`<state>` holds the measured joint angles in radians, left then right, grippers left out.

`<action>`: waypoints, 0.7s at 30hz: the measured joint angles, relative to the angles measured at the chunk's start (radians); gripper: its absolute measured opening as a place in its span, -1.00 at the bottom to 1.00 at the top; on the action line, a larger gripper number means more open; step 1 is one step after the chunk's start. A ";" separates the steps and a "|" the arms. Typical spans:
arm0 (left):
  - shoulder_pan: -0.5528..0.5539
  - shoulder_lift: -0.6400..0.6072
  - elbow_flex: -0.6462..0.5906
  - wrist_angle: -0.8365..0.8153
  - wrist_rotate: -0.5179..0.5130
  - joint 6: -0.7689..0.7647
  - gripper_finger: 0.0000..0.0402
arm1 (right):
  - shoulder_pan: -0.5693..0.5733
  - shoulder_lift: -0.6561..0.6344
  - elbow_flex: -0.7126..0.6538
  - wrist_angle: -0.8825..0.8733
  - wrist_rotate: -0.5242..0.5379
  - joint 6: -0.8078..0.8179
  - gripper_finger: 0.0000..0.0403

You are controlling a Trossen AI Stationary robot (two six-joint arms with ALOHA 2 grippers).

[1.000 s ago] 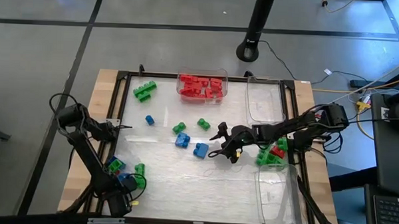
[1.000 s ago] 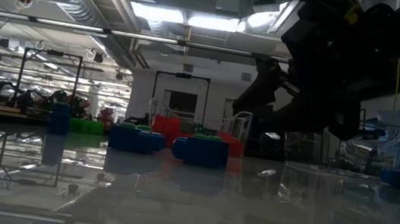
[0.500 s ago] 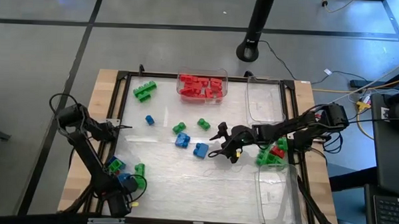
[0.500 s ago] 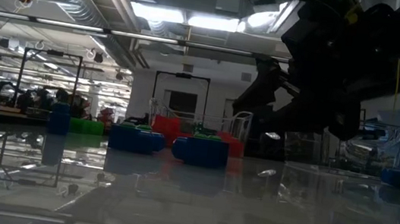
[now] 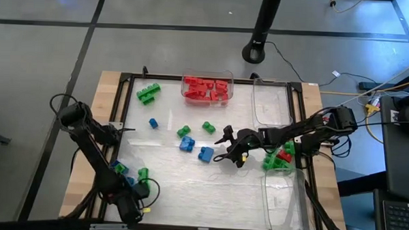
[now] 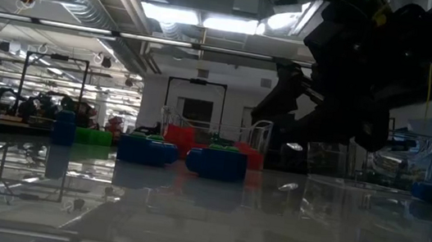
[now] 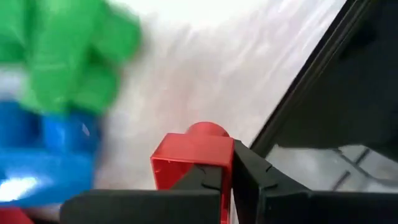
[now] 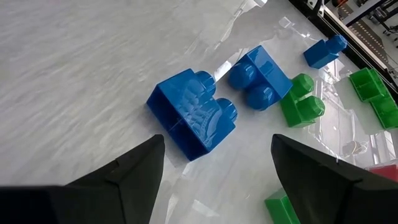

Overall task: Sort blocks
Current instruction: Put the red game piece into the top left transparent bin

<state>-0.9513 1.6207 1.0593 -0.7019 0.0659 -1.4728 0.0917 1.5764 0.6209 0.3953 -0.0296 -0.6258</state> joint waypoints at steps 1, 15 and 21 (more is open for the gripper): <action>0.014 -0.005 0.009 -0.012 -0.017 0.030 -0.98 | 0.000 0.000 0.000 0.000 0.000 0.000 0.46; 0.332 -0.069 0.102 -0.016 -0.302 0.640 -0.98 | 0.000 0.000 0.000 -0.001 0.000 0.000 0.46; 0.492 -0.069 0.114 0.021 -0.419 0.894 -0.96 | 0.000 0.000 0.000 -0.001 0.000 0.000 0.46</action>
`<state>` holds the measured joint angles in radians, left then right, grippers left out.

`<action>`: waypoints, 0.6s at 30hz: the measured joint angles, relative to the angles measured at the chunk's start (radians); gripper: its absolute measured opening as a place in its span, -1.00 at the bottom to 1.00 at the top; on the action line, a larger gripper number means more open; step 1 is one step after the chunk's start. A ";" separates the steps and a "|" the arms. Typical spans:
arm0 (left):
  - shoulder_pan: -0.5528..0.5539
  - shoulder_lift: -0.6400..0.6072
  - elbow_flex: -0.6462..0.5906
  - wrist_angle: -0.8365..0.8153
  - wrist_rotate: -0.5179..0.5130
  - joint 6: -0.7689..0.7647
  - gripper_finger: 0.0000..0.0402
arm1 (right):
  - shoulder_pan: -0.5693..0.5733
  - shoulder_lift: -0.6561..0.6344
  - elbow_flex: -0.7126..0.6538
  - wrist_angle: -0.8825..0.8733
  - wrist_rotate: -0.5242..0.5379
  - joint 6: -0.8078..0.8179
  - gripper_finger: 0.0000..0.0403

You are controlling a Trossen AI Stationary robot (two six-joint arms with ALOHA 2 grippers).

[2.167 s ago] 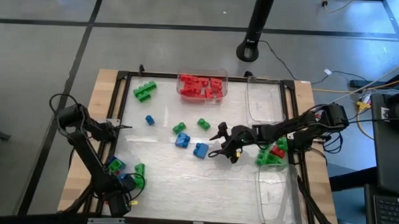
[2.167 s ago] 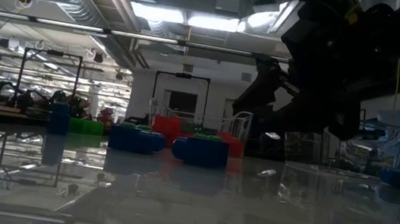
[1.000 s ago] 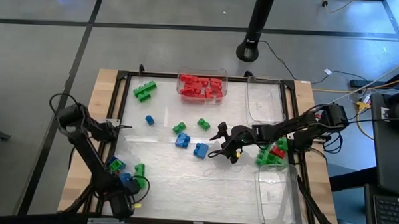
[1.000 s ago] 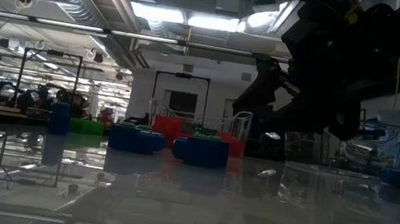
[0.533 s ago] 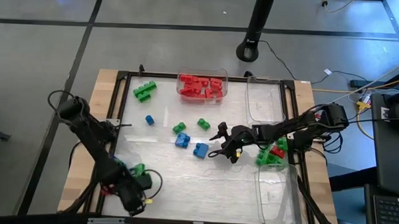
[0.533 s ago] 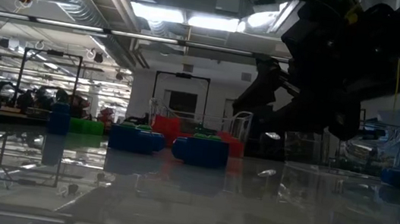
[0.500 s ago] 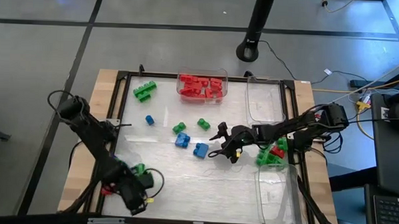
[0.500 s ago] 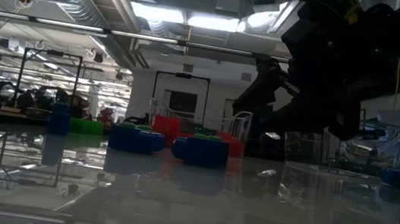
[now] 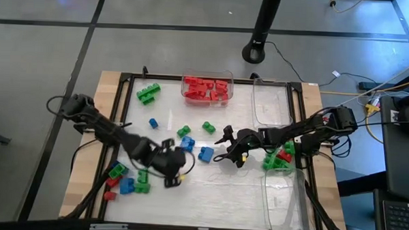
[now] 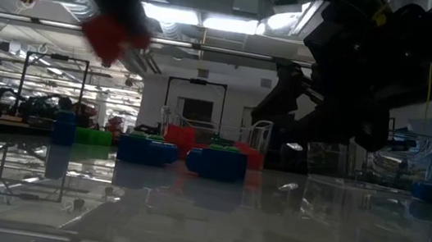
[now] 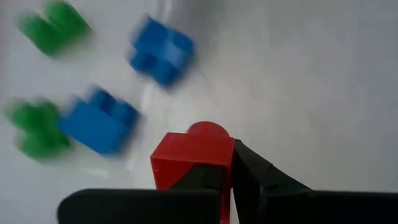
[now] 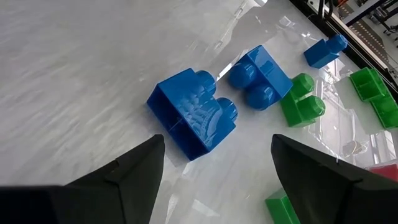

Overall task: Sort blocks
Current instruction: Put the red game piece into the top left transparent bin

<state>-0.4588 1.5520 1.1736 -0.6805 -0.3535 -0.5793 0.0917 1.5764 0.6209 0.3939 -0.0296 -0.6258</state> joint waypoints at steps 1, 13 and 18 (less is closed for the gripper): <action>0.027 0.000 0.000 0.016 -0.011 0.040 -0.97 | 0.000 0.000 0.000 0.000 0.000 0.000 0.46; 0.352 0.000 0.000 0.316 -0.087 0.483 -0.97 | 0.000 0.000 0.000 -0.001 0.000 0.000 0.46; 0.490 0.000 0.000 0.429 -0.088 0.594 -0.95 | 0.000 0.000 0.000 -0.001 0.000 0.000 0.46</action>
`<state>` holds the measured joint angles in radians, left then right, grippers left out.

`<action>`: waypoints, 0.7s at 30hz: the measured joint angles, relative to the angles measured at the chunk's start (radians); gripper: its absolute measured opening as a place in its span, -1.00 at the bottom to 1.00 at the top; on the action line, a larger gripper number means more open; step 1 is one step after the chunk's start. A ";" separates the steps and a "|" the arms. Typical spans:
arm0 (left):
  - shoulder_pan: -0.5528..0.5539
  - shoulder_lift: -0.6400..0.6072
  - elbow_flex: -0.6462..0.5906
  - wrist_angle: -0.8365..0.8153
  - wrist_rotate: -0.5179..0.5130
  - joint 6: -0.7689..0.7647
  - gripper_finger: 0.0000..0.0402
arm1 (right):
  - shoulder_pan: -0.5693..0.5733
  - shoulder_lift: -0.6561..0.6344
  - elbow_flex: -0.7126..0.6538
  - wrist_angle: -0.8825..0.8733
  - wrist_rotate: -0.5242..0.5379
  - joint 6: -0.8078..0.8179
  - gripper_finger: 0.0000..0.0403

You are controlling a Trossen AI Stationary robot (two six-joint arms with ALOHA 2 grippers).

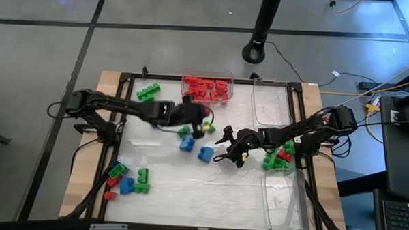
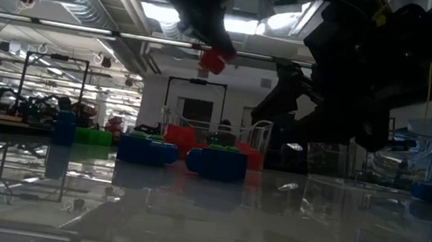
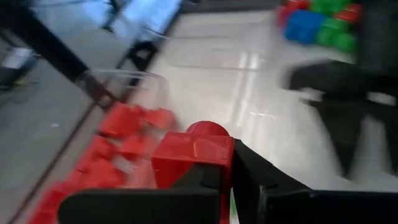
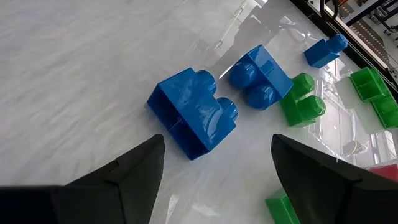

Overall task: Sort blocks
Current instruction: Put the red game piece into the top left transparent bin

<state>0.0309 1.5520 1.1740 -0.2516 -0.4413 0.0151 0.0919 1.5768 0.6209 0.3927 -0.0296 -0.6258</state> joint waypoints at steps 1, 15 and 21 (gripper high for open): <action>0.026 0.000 -0.001 0.022 0.000 0.019 -0.95 | 0.000 0.000 0.000 0.000 0.000 0.000 0.46; 0.341 0.020 -0.121 0.402 0.012 0.073 -0.82 | 0.000 0.000 0.000 0.001 0.000 0.000 0.46; 0.419 0.066 -0.121 0.435 0.026 -0.010 -0.71 | 0.000 0.000 0.000 0.003 0.000 -0.006 0.46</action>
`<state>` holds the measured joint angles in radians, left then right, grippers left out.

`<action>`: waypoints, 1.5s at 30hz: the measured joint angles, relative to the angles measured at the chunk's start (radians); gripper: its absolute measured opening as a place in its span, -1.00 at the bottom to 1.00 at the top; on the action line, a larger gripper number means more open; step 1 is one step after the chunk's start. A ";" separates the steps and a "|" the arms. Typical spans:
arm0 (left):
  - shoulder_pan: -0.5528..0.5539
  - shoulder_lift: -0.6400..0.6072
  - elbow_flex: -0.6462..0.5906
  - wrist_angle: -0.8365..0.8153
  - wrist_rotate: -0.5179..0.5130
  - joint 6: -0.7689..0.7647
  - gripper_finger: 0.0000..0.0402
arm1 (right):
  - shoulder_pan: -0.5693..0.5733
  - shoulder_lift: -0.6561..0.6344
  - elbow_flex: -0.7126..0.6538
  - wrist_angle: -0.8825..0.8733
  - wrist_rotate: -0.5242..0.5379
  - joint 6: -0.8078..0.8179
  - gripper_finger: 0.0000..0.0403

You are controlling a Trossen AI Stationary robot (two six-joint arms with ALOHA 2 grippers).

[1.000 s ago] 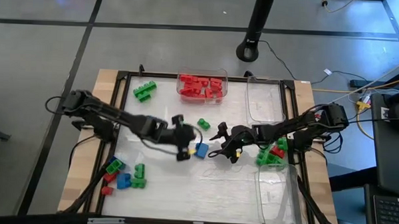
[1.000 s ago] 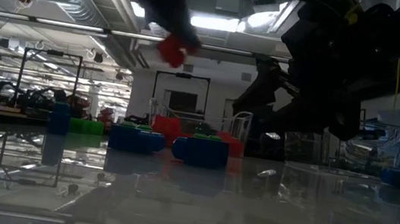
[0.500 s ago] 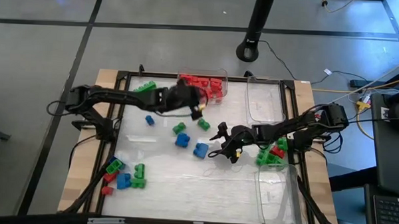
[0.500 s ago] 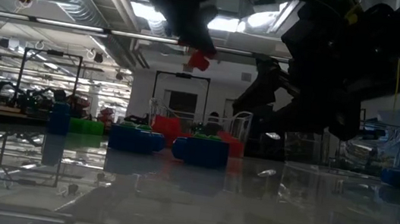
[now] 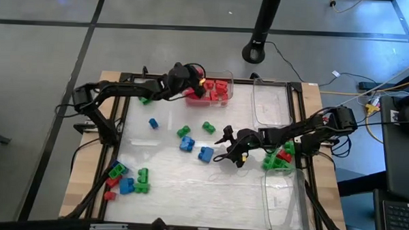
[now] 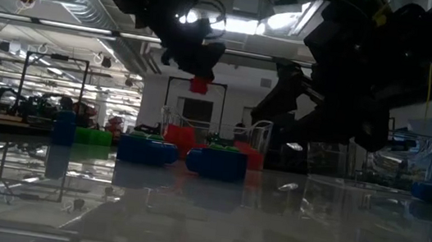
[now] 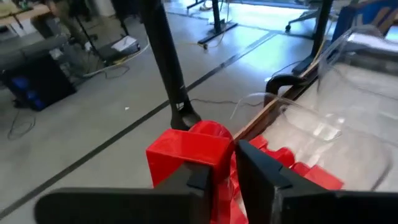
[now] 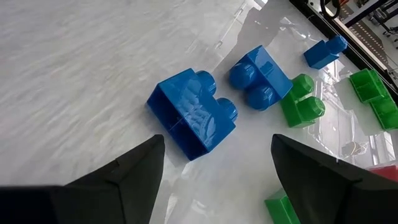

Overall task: Sort blocks
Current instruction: Put the red game piece into the top left transparent bin

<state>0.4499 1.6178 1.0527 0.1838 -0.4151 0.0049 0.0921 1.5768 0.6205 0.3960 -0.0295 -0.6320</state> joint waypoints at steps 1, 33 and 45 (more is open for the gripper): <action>0.008 0.010 0.000 0.010 0.009 -0.002 -0.67 | 0.000 0.000 0.000 0.000 0.000 0.000 0.46; 0.030 0.023 0.150 -0.427 0.345 -0.110 0.11 | -0.001 0.000 0.000 -0.003 0.019 -0.004 0.46; 0.027 0.023 0.150 -0.362 0.590 -0.104 0.11 | -0.001 -0.003 0.001 0.200 0.402 -0.032 0.46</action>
<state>0.4770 1.6409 1.2026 -0.1778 0.1749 -0.0995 0.0910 1.5742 0.6219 0.5961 0.3725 -0.6637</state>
